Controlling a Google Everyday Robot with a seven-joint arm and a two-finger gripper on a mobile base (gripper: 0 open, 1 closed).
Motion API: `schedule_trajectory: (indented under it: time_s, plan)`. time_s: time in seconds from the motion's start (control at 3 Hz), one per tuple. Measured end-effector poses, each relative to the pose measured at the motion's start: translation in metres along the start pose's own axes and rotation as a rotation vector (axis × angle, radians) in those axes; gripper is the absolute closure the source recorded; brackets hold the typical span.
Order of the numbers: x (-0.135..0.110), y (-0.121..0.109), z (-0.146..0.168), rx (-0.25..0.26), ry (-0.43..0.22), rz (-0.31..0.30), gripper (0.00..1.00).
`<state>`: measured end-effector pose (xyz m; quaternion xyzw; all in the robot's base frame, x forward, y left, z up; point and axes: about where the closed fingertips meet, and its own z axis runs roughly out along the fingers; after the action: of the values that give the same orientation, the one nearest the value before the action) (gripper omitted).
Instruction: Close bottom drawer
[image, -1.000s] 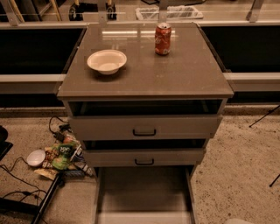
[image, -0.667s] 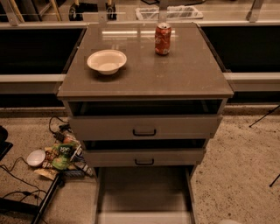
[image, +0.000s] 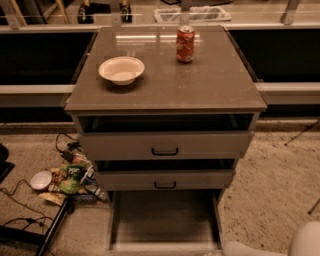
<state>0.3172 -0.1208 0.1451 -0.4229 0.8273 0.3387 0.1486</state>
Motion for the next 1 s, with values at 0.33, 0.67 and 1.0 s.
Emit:
schedule_trajectory:
  time_s: [0.33, 0.67, 1.0]
  plan:
    - [0.0, 0.0, 0.0, 0.0, 0.0, 0.0, 1.0]
    - [-0.038, -0.026, 0.018, 0.0, -0.014, -0.064, 1.0]
    - [-0.061, -0.04, 0.025, 0.007, -0.021, -0.1, 1.0]
